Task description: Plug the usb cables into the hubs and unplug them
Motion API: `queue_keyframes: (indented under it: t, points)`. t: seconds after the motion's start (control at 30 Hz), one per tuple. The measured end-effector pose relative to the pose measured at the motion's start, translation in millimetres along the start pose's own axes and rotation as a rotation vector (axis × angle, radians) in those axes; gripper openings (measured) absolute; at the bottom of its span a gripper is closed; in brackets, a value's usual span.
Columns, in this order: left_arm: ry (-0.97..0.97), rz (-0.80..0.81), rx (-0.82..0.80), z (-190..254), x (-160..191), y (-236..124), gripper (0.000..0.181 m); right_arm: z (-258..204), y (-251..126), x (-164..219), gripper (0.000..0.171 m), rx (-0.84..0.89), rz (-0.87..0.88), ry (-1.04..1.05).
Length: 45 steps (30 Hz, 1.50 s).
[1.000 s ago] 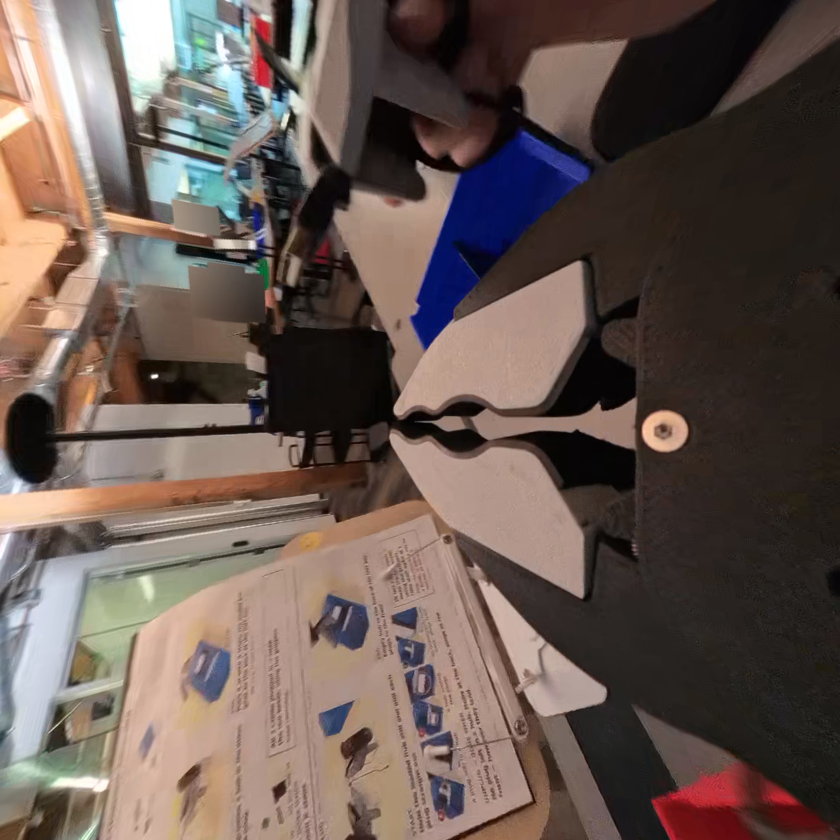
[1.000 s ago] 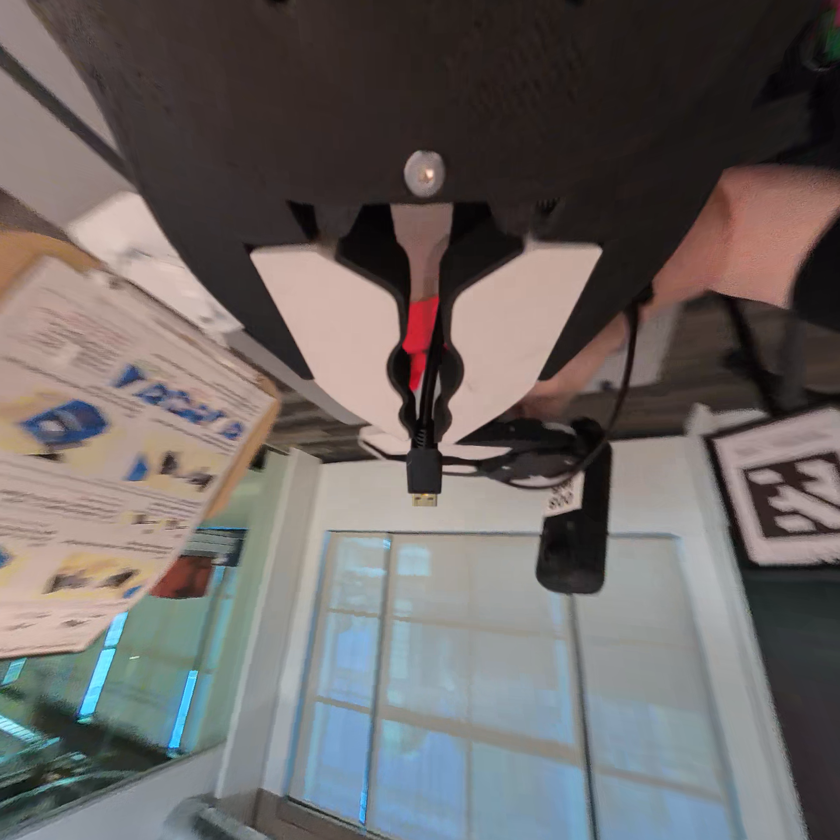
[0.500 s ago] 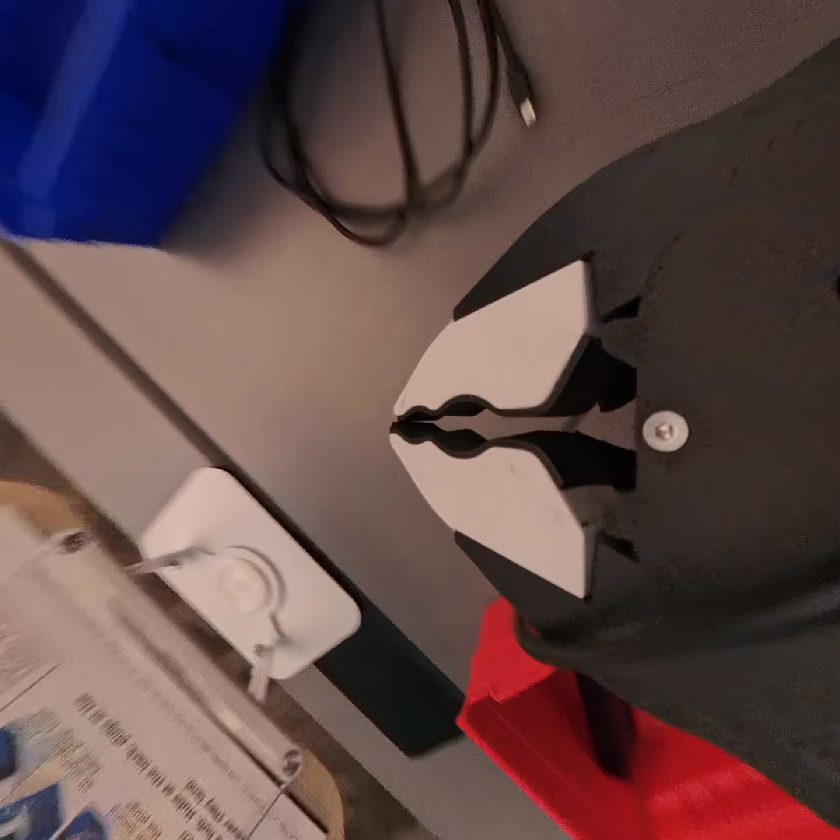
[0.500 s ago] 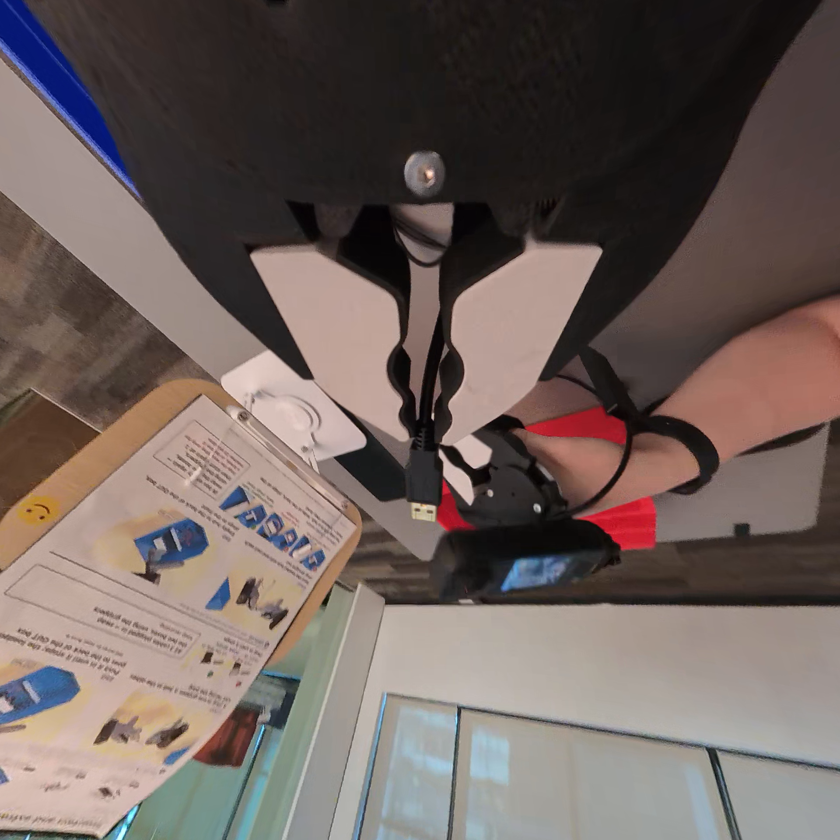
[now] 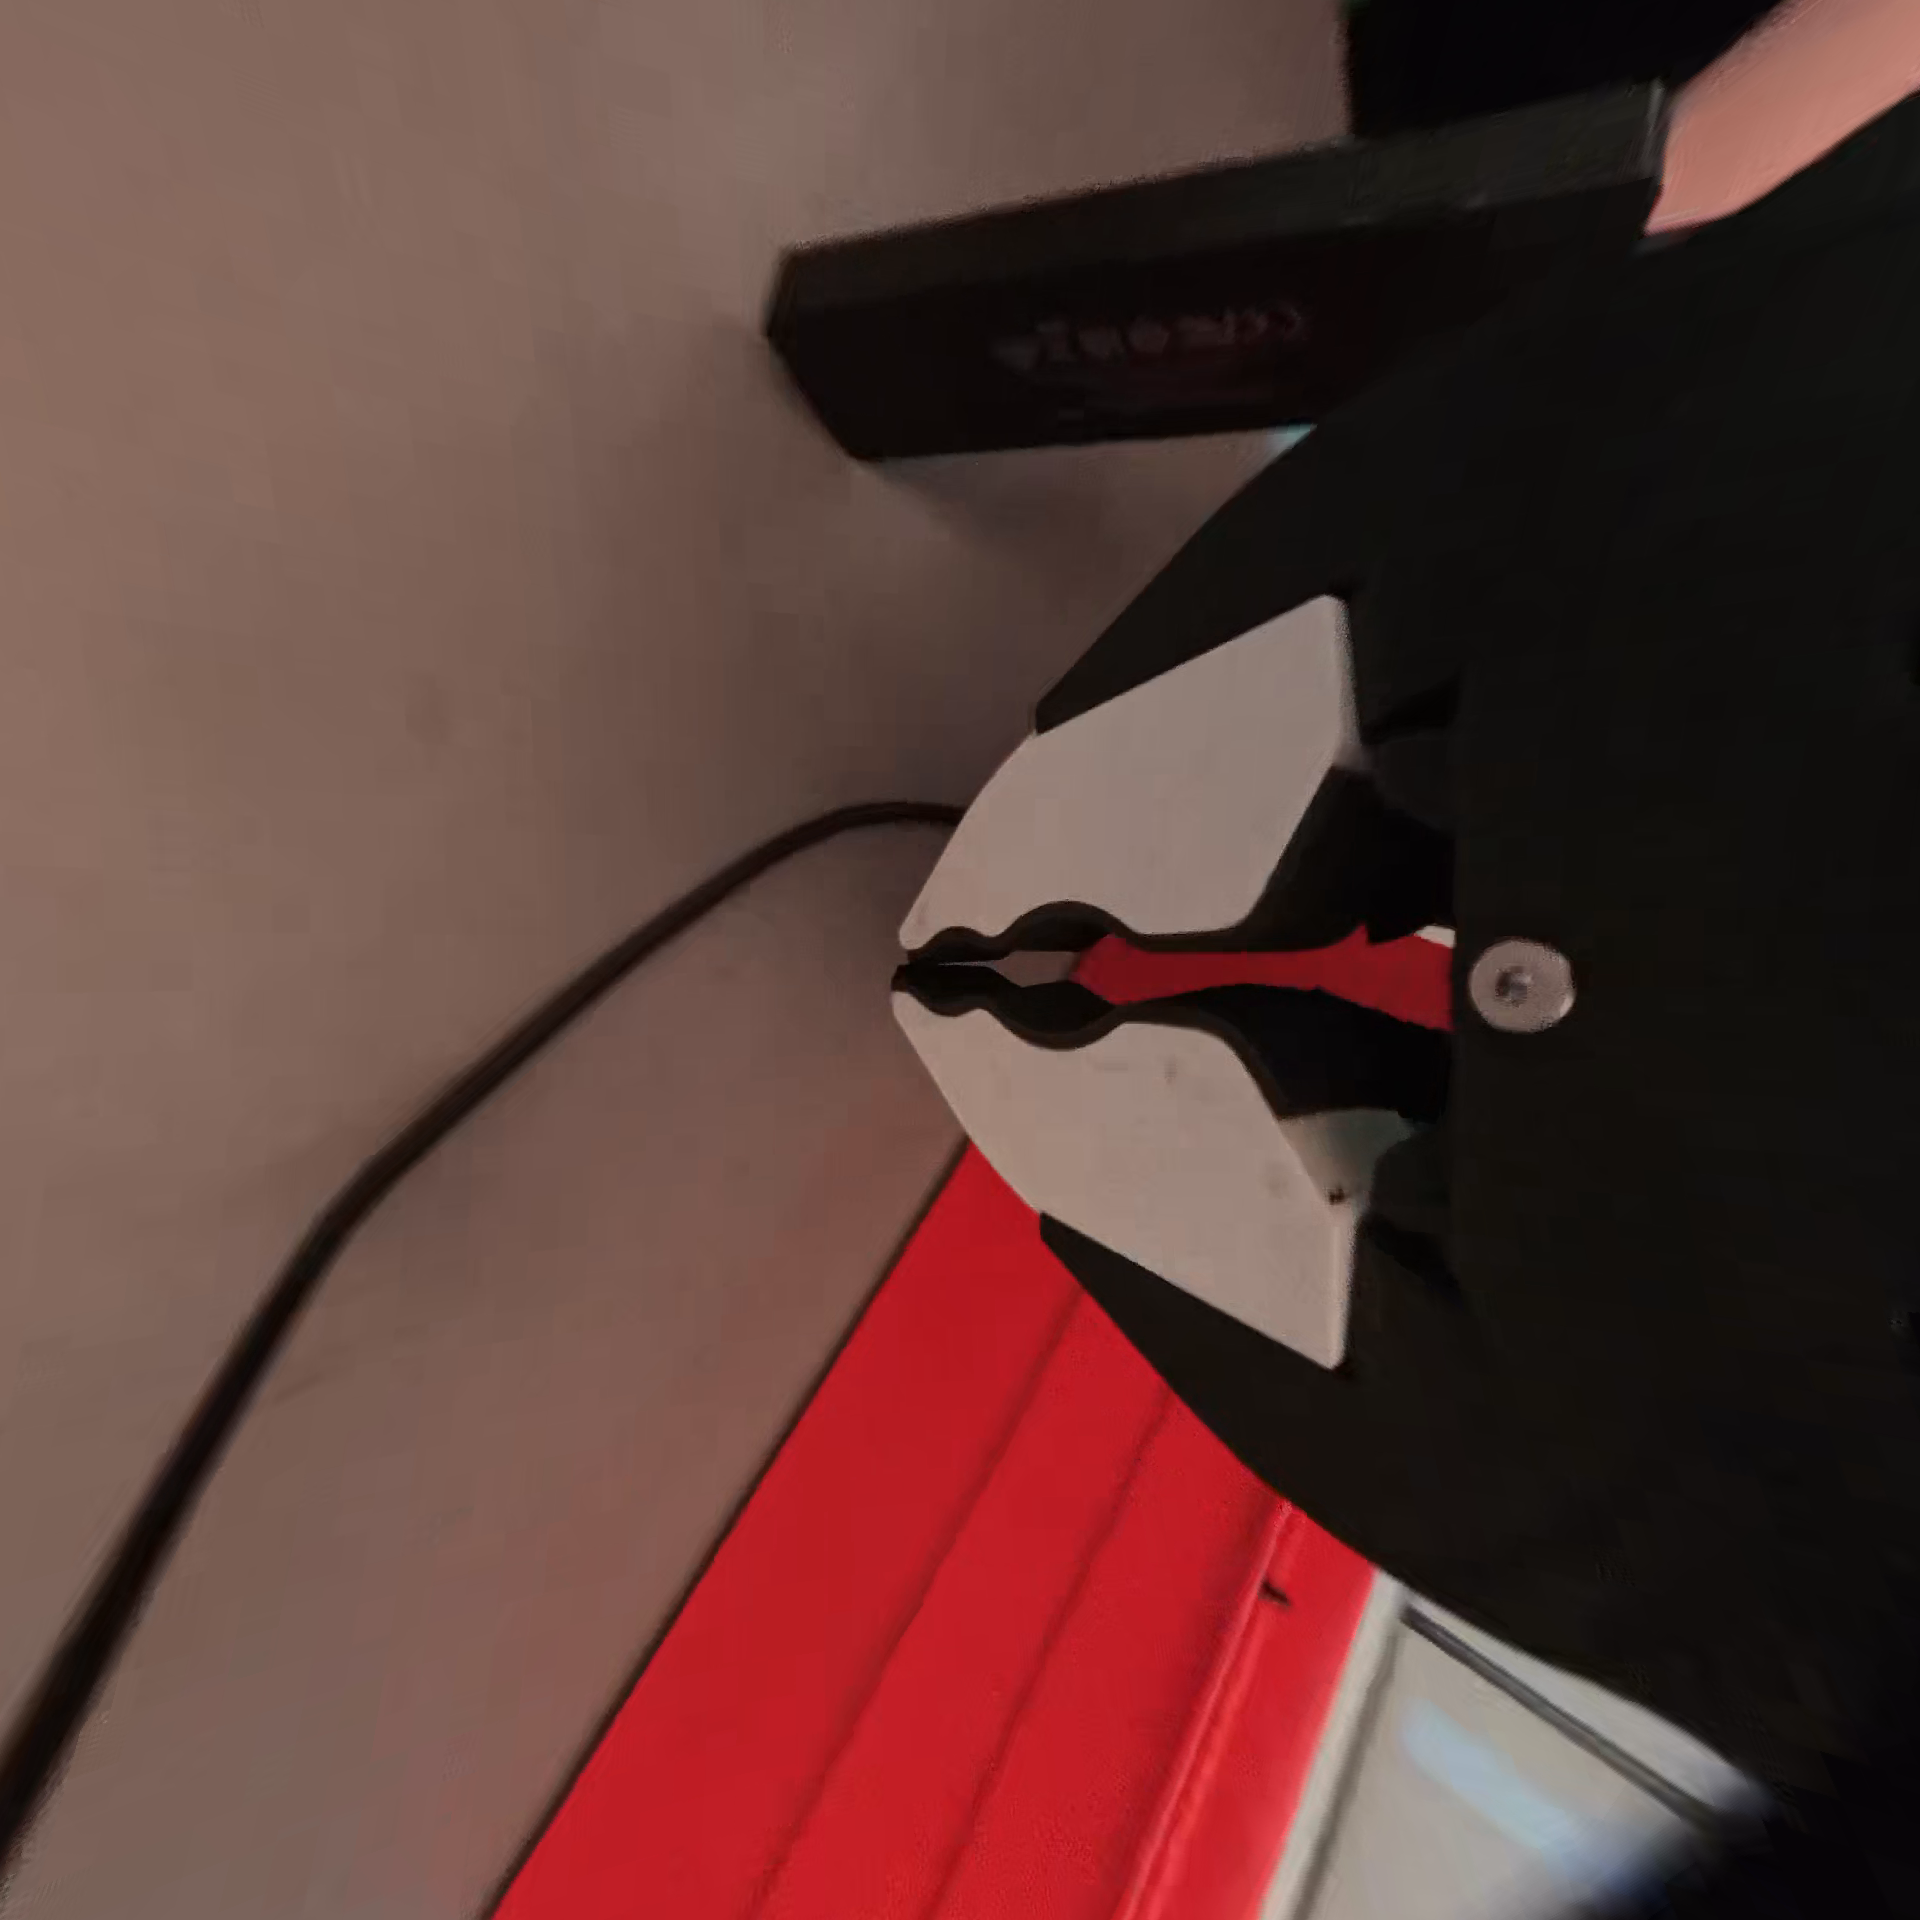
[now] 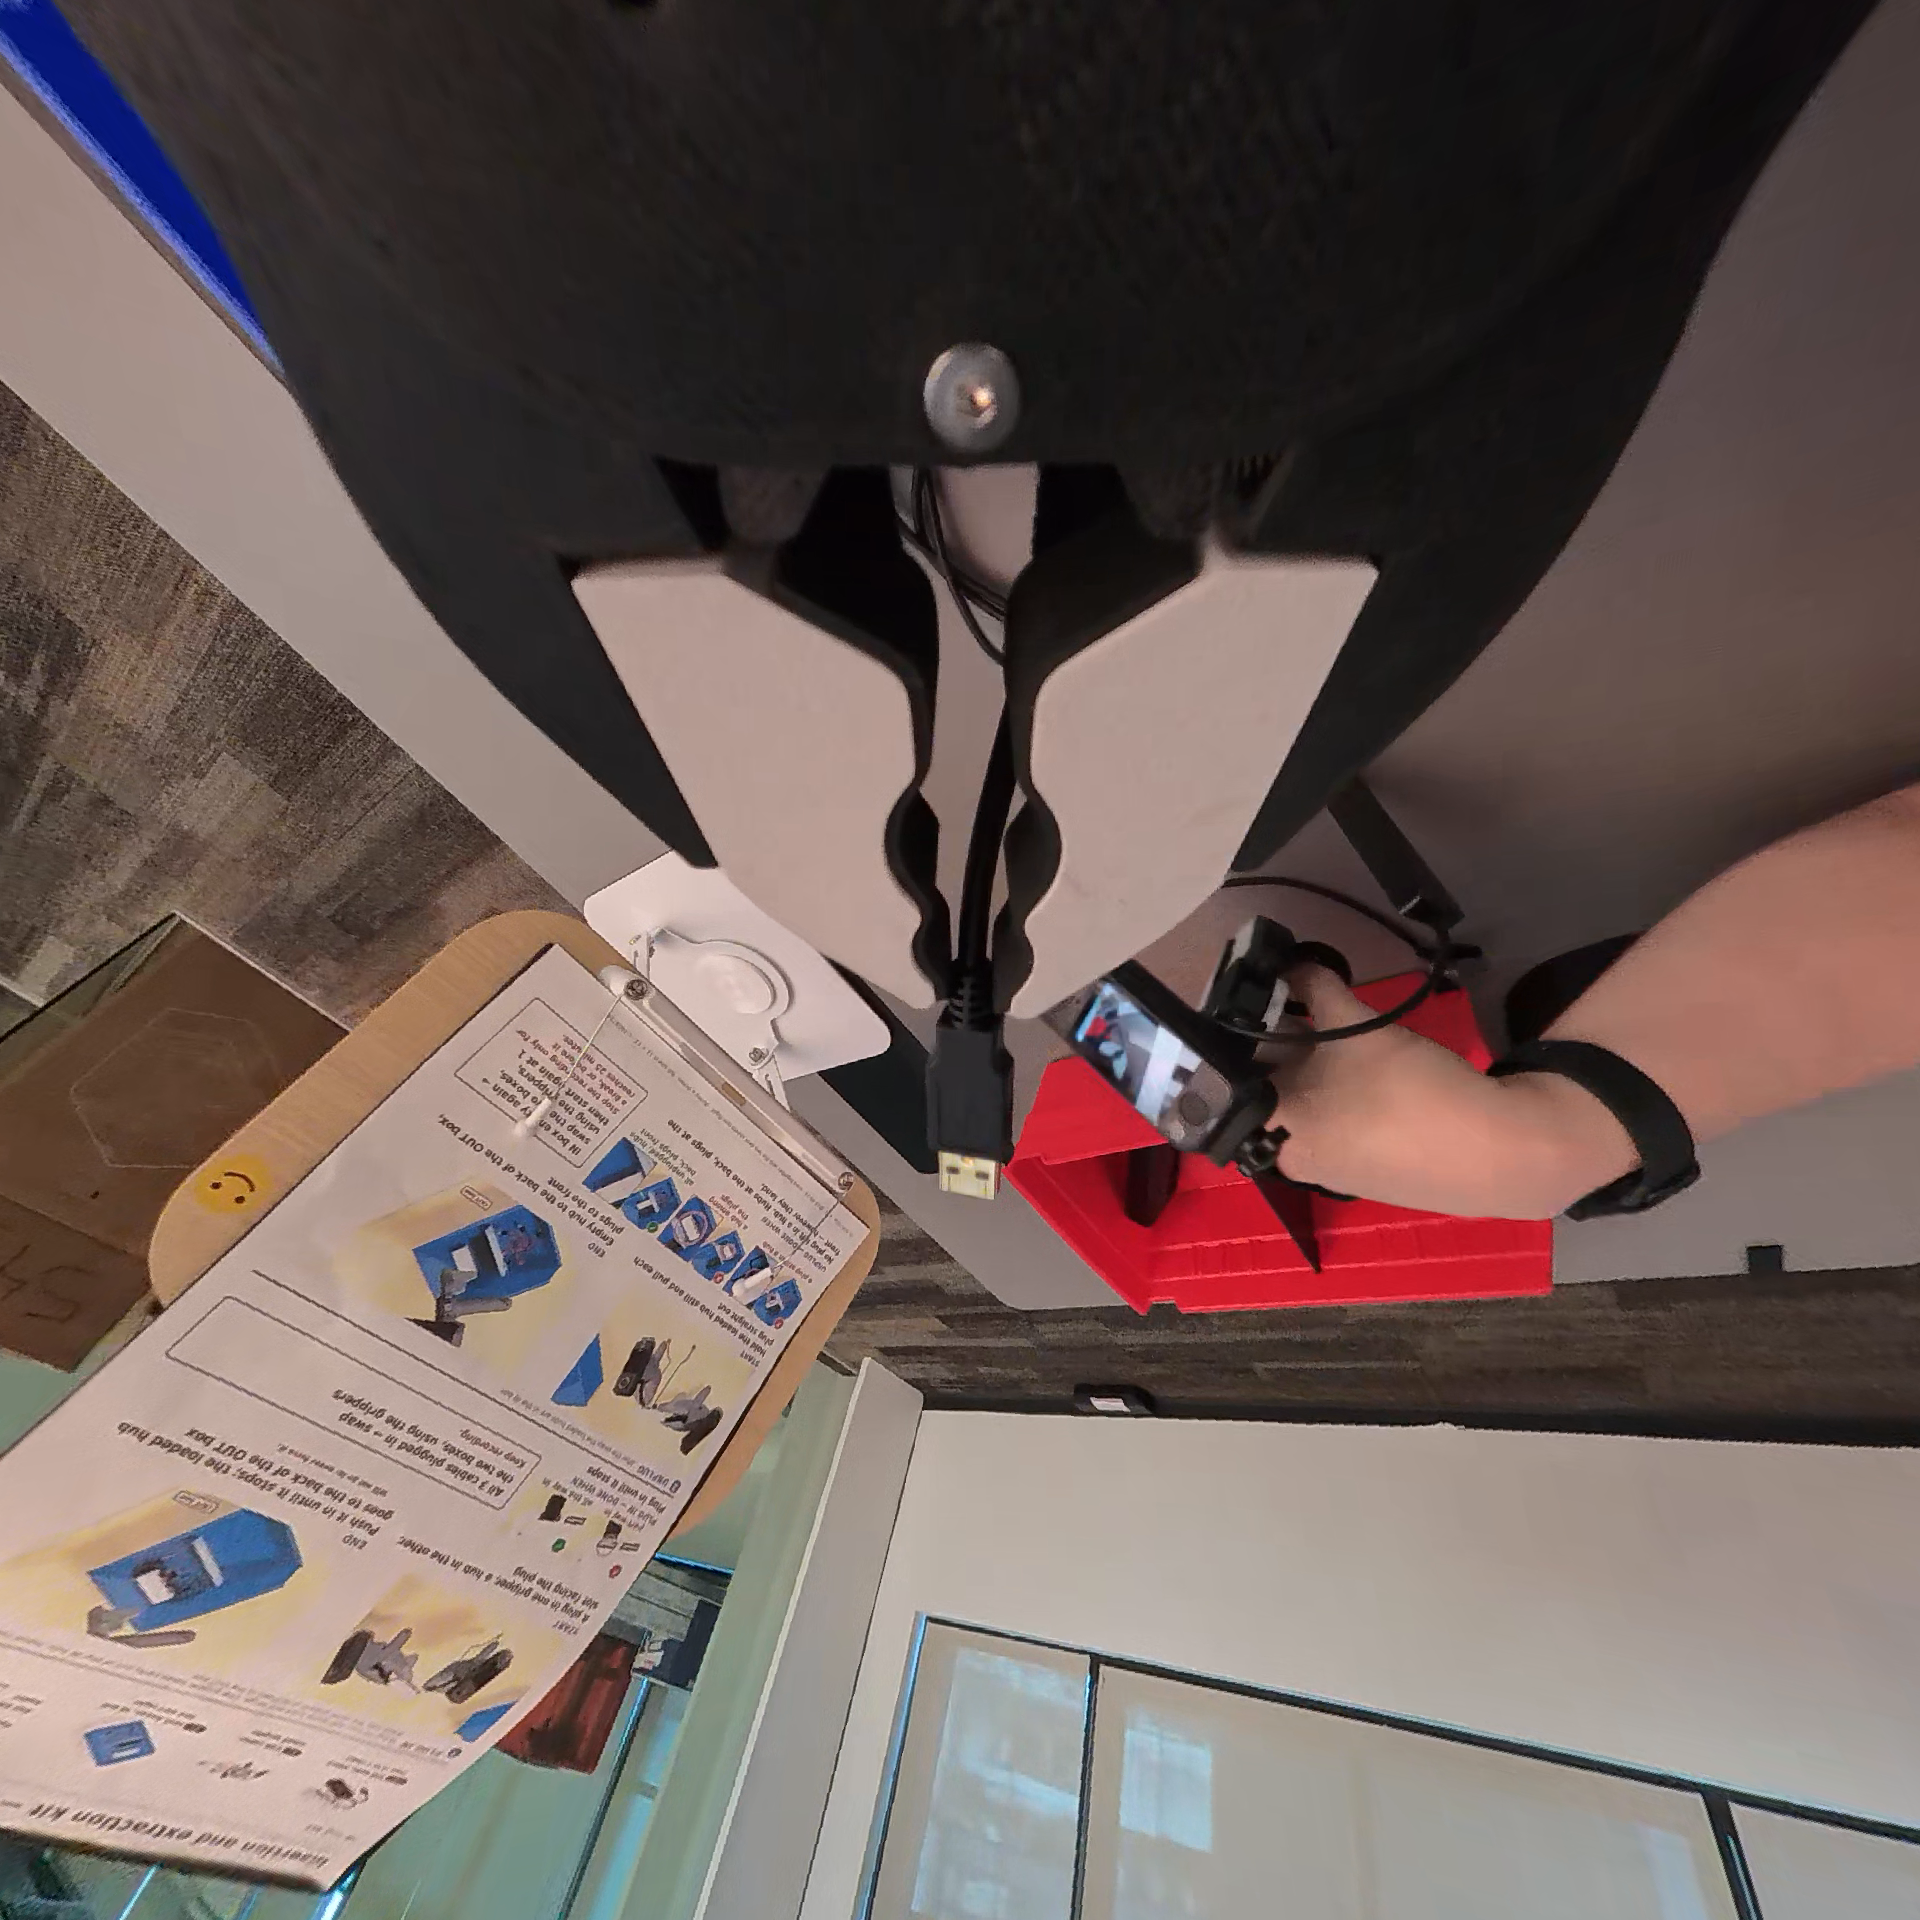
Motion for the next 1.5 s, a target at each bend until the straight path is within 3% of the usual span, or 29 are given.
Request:
queue_keyframes:
  t: [0.33,0.6,0.73,0.9,1.07,1.17,1.3,1.43,1.5]
  points:
    - [0.288,-0.398,-0.026,-4,35,-30,0.001,1,-15,-5,0.008,-0.018,0.045,-0.015]
    - [0.471,-0.378,0.251,-2,40,-66,0.017,1,-22,-6,0.008,-0.019,0.062,-0.024]
    - [0.450,-0.253,0.308,-5,35,-85,0.023,2,-27,-6,0.008,-0.015,0.076,-0.028]
    - [0.493,0.106,0.283,0,37,-109,0.031,5,-36,-8,0.008,-0.022,0.114,-0.025]
    - [0.588,0.573,0.022,20,46,-106,0.065,10,-42,-8,0.008,-0.032,0.143,-0.017]
    - [0.554,0.590,0.000,30,51,-82,0.091,13,-43,-7,0.008,-0.029,0.154,-0.008]
    - [0.480,0.641,0.148,40,53,-61,0.091,15,-43,-6,0.008,-0.022,0.156,-0.007]
    - [0.520,0.787,-0.089,36,59,-72,0.081,12,-39,-6,0.008,-0.039,0.155,-0.038]
    - [0.599,0.767,-0.215,39,63,-80,0.071,10,-37,-6,0.008,-0.053,0.150,-0.042]
Point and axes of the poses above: each gripper's, where its closed fingertips meet, y out along the fingers, x out of its underside, z = x × y across the jaws, the point moved 10 cm from there along -y, back along the fingers, and after that the axes turned 10 degrees about y, right-handed, at the moved point
